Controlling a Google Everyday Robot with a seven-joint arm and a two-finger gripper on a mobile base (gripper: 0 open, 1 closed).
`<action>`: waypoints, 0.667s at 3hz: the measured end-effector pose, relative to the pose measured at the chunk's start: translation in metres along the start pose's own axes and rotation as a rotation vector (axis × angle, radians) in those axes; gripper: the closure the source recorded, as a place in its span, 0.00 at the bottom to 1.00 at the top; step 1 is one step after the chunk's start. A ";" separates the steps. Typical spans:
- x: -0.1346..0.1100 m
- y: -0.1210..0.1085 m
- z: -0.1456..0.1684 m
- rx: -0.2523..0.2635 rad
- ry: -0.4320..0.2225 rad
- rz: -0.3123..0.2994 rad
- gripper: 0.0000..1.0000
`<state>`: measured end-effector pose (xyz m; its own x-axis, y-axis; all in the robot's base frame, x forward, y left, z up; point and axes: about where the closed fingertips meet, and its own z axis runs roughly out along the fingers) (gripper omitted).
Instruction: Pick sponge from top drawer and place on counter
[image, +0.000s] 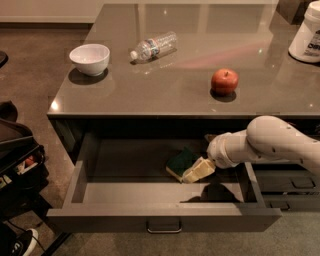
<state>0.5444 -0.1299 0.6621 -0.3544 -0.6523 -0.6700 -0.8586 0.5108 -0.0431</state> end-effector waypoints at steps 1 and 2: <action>0.001 0.000 0.001 -0.002 0.000 0.003 0.00; 0.000 0.002 0.006 0.023 -0.023 0.048 0.00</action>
Offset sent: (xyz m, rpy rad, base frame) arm 0.0025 0.0081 -0.0087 0.0786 -0.0063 -0.1425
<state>0.5452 -0.1252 0.6577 -0.3861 -0.6138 -0.6886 -0.8322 0.5538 -0.0270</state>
